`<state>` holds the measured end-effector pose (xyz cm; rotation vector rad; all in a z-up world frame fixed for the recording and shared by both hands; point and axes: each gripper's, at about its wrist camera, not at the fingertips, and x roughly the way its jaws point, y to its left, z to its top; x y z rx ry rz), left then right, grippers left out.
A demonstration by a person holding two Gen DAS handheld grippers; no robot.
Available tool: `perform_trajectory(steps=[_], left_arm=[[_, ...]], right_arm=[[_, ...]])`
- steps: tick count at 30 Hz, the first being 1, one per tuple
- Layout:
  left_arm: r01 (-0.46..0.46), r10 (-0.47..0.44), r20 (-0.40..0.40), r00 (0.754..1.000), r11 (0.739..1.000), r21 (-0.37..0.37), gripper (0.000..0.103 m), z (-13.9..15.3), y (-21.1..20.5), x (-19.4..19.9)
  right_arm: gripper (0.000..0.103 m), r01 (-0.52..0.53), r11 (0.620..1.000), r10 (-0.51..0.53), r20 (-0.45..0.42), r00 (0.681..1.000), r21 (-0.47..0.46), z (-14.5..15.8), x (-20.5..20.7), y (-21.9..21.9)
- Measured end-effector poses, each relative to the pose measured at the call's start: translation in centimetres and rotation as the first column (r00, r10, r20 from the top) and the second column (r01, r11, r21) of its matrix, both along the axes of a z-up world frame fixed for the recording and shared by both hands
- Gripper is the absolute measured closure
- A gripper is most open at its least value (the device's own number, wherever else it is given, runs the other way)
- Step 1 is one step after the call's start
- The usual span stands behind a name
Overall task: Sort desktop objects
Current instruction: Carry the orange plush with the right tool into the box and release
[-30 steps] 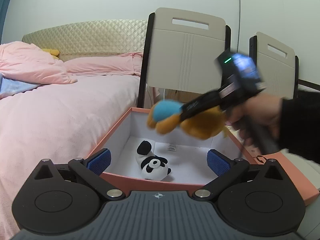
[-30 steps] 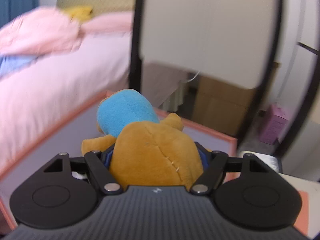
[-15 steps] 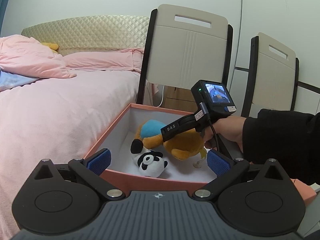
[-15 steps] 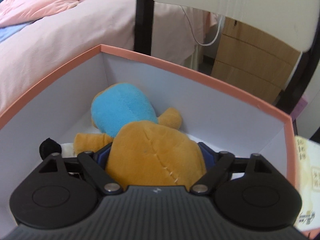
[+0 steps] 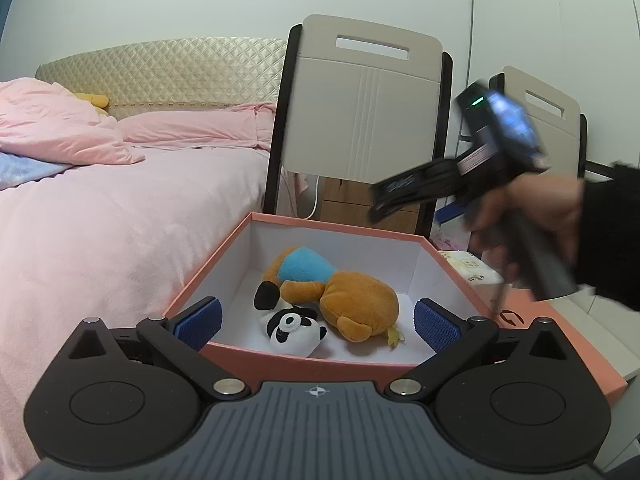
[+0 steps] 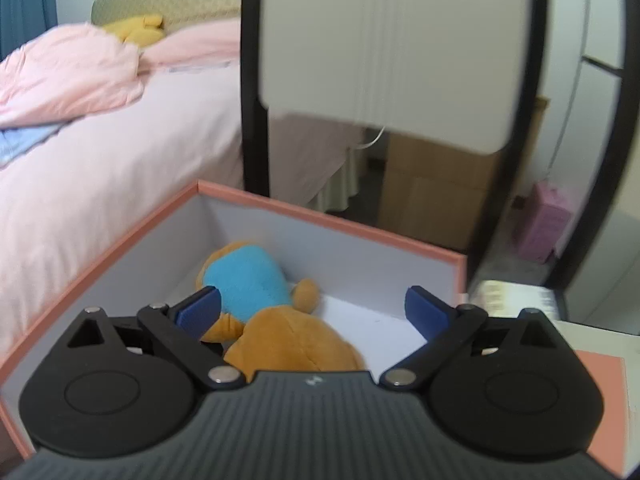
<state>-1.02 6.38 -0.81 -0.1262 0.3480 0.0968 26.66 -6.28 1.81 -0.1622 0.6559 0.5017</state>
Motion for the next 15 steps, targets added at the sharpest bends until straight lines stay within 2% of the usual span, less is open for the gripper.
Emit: perform_trajectory(steps=[6,10,15], left_arm=[[0.007,-0.007,0.008,1.0,1.0,0.011,0.0,0.1,-0.5,-0.1],[0.008,-0.008,0.011,1.0,1.0,0.019,0.0,0.0,-0.7,-0.2],[0.002,-0.002,0.024,1.0,1.0,0.029,0.0,0.1,-1.1,-0.3]], right_arm=[[0.003,0.065,0.997,-0.07,0.103,0.992,0.049,3.3,-5.2,-4.2],[0.0,0.108,0.988,-0.123,0.143,0.982,0.106,3.8,-9.3,-7.1],[0.0,0.103,0.981,-0.128,0.158,0.979,0.162,2.9,-14.0,-9.2]])
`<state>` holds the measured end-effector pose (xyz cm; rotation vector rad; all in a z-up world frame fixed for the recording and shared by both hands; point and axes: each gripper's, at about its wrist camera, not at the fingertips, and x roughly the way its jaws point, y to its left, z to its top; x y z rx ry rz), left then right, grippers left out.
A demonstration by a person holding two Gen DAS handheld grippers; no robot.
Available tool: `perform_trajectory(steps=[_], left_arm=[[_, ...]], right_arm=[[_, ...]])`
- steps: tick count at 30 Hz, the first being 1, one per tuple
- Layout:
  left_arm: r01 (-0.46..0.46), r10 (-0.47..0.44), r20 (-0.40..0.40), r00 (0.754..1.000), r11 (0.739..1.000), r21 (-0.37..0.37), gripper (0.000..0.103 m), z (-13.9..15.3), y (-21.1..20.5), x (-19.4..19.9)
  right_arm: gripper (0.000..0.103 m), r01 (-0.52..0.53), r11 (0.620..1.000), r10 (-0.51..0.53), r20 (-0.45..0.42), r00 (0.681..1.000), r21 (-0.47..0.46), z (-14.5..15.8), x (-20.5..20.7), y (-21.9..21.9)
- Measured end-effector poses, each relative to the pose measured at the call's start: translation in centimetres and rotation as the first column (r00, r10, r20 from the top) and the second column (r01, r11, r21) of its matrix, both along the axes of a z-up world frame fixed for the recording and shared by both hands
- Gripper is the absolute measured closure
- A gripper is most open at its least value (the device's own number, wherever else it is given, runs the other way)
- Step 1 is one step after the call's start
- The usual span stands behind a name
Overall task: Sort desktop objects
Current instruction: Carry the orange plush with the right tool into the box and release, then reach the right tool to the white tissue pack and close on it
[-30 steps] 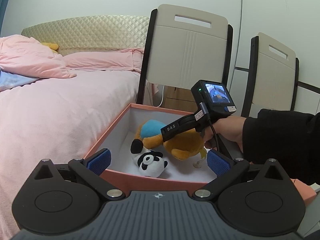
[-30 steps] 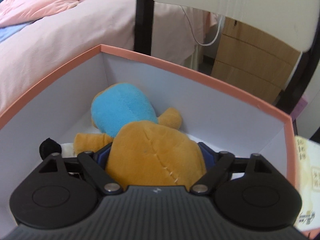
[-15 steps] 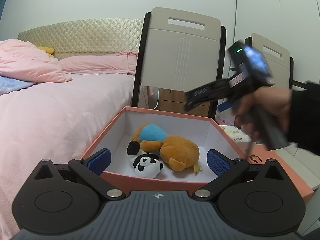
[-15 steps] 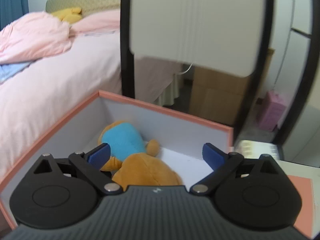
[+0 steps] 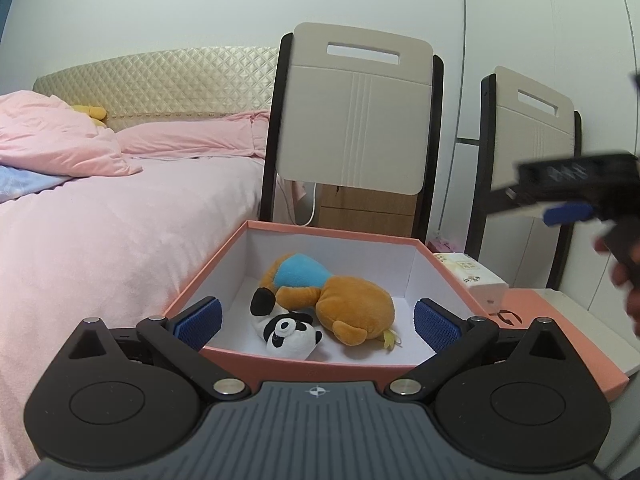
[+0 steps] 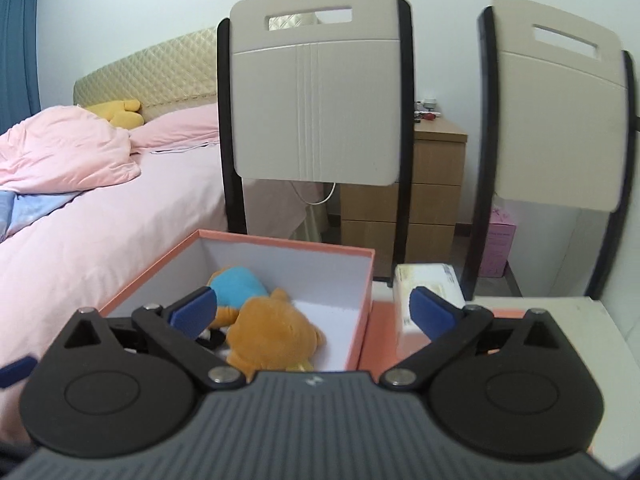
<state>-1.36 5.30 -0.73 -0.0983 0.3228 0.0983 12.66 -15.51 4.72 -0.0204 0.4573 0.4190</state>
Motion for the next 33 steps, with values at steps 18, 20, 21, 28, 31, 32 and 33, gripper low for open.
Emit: perform_trajectory(steps=[18,20,21,28,31,32,33], left_arm=[[-0.021,0.021,-0.001,1.0,0.999,0.041,0.0,-0.5,-0.7,0.1],[-0.02,0.02,-0.003,1.0,0.999,0.045,0.0,-0.6,-0.8,0.2],[-0.02,0.021,-0.006,1.0,0.999,0.048,0.0,-0.7,-0.9,0.2],[-0.027,0.028,-0.016,0.999,0.997,0.069,0.0,-1.0,-1.3,0.4],[-0.022,0.023,-0.017,1.0,0.997,0.076,0.0,-1.0,-1.5,0.4],[-0.02,0.021,-0.017,1.0,0.997,0.077,0.0,-1.0,-1.6,0.3],[-0.018,0.019,-0.017,1.0,0.997,0.078,0.0,-1.0,-1.6,0.3]], right_arm=[[0.0,0.028,0.995,-0.04,0.12,0.992,0.1,-7.1,-7.6,-3.5],[0.0,0.029,0.996,-0.039,0.113,0.993,0.089,-7.8,-7.4,-3.5],[0.0,0.027,0.995,-0.037,0.105,0.994,0.099,-7.9,-7.3,-3.6],[0.0,0.049,0.989,-0.062,0.099,0.993,0.136,-7.9,-7.3,-4.7],[0.0,0.055,0.989,-0.069,0.102,0.992,0.135,-7.9,-7.5,-5.0],[0.0,0.058,0.989,-0.072,0.103,0.992,0.134,-7.9,-7.6,-5.1],[0.0,0.061,0.989,-0.075,0.101,0.992,0.134,-7.9,-7.6,-5.2]])
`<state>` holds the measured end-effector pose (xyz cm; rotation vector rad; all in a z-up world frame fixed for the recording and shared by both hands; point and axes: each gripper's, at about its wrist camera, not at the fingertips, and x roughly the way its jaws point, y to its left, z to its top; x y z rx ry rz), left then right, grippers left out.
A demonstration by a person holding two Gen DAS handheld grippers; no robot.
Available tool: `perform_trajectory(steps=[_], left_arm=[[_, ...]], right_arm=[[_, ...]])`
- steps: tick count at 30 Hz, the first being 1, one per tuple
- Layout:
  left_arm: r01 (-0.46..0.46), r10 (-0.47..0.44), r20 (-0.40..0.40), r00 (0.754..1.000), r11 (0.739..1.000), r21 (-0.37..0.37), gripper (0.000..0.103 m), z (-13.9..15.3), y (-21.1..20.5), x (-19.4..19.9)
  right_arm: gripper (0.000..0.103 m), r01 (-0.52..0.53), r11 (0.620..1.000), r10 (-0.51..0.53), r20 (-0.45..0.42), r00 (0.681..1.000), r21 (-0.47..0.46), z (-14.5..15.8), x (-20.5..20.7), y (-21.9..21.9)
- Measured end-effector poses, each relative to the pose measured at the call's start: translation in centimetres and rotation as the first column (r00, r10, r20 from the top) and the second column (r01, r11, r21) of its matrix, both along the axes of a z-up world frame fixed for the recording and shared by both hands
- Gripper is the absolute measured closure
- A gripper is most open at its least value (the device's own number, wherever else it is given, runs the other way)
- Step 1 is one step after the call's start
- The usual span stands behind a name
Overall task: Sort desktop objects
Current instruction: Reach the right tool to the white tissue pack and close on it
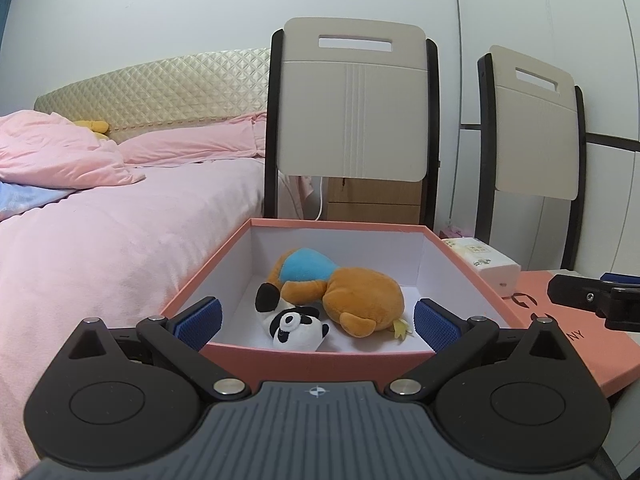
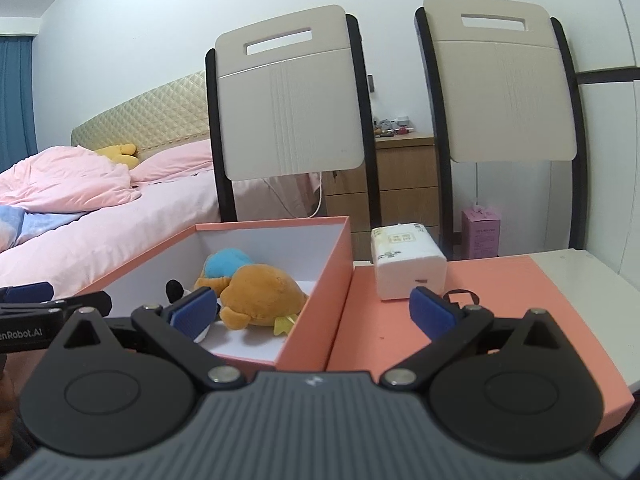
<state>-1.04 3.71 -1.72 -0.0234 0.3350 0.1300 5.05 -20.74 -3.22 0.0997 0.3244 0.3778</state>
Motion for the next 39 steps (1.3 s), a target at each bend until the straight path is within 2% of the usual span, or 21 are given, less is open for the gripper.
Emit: perform_trajectory(steps=[6,12,16,21,24,29,35,39], left_arm=[[0.003,-0.003,0.001,1.0,1.0,-0.007,0.0,0.0,0.1,-0.1],[0.005,-0.005,0.0,1.0,1.0,-0.015,0.0,0.1,0.1,0.0],[0.012,-0.012,0.002,1.0,1.0,-0.02,0.0,0.1,0.2,-0.1],[0.011,-0.011,0.0,1.0,1.0,-0.025,0.0,0.2,0.3,0.0],[0.009,-0.009,-0.003,1.0,1.0,-0.028,0.0,0.2,0.4,0.1],[0.007,-0.007,-0.007,1.0,0.999,-0.037,0.0,0.2,0.7,0.2],[0.008,-0.009,-0.007,1.0,0.999,-0.048,0.0,0.3,0.9,0.2],[0.009,-0.01,-0.005,1.0,0.998,-0.054,0.0,0.4,1.0,0.2]], right_arm=[[0.0,0.023,1.0,-0.023,-0.014,1.0,0.004,-0.1,0.3,-0.5],[0.0,0.051,0.999,-0.05,-0.048,0.998,0.008,0.5,3.2,-1.8],[0.0,0.12,0.992,-0.123,-0.065,0.99,-0.046,0.6,8.0,-3.6],[0.0,0.165,0.98,-0.185,-0.186,0.965,-0.114,-1.2,15.4,-6.0],[0.0,0.128,0.982,-0.163,-0.273,0.948,-0.141,-2.9,18.9,-5.9],[0.0,0.04,0.992,-0.081,-0.368,0.926,-0.116,-5.5,21.6,-4.0],[0.0,-0.018,0.974,-0.073,-0.393,0.917,-0.225,-7.6,24.2,-1.1],[0.0,-0.007,0.968,-0.091,-0.382,0.92,-0.249,-8.4,25.1,-0.6]])
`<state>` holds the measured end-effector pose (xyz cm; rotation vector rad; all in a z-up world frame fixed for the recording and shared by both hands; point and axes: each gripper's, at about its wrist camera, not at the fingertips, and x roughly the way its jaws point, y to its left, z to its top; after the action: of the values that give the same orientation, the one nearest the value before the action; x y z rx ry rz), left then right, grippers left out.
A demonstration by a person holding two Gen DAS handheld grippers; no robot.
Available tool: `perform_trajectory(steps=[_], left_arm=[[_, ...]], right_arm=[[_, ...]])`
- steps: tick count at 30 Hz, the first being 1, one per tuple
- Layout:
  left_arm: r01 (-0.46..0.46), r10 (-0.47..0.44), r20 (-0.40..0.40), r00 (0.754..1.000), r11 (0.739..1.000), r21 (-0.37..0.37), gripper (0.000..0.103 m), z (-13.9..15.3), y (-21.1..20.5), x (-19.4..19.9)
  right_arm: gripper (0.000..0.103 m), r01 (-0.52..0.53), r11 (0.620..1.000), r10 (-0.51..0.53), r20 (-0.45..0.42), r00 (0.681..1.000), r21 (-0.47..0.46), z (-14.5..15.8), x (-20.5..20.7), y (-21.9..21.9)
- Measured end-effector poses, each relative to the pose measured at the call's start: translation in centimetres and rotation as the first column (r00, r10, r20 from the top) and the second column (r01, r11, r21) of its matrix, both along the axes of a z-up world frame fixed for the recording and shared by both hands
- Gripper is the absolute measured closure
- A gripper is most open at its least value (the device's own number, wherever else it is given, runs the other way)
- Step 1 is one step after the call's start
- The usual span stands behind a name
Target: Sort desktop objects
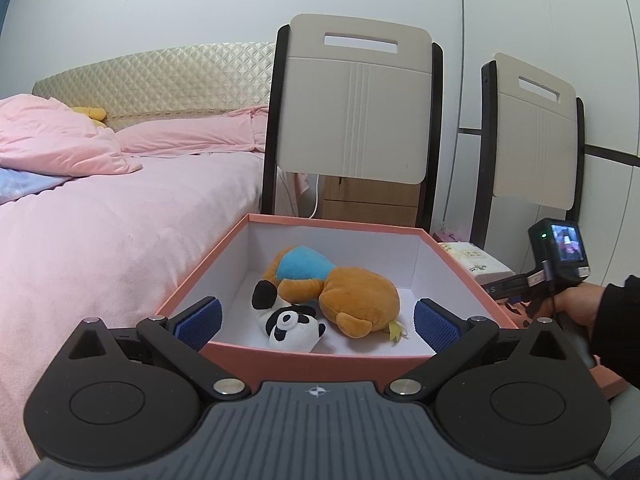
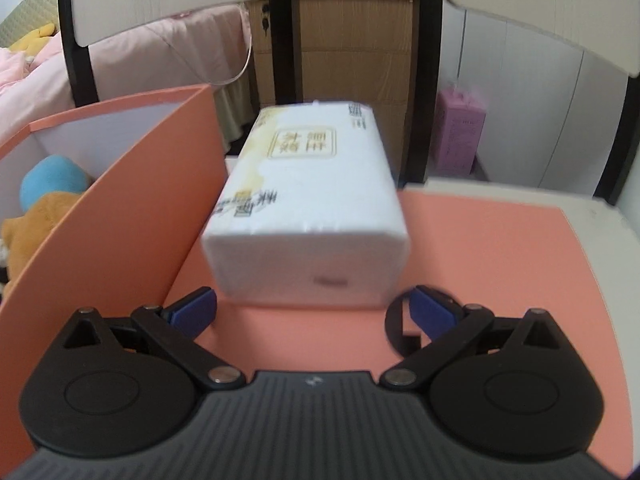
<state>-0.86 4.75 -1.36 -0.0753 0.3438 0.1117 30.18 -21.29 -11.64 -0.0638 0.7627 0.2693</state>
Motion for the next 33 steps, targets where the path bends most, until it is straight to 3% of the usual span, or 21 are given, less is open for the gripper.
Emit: perform_trajectory(steps=[6,23,28,33], left_arm=[[0.001,-0.001,0.0,1.0,1.0,-0.005,0.0,0.0,0.1,0.0],[-0.022,0.022,-0.014,1.0,1.0,0.021,0.0,-1.0,0.4,1.1],[-0.067,0.07,-0.072,0.995,0.997,0.045,0.0,-2.5,1.1,2.7],[-0.048,0.051,-0.063,0.997,0.998,0.045,0.0,-2.6,1.5,2.7]], right_arm=[[0.0,0.009,1.0,-0.008,0.066,0.998,-0.006,-0.7,0.1,0.5],[0.0,0.008,1.0,-0.008,0.067,0.998,-0.002,-0.8,0.9,0.6],[0.0,0.008,1.0,-0.008,0.067,0.998,-0.002,-0.8,0.9,0.6],[0.0,0.008,1.0,-0.008,0.066,0.998,-0.002,-0.8,0.9,0.6]])
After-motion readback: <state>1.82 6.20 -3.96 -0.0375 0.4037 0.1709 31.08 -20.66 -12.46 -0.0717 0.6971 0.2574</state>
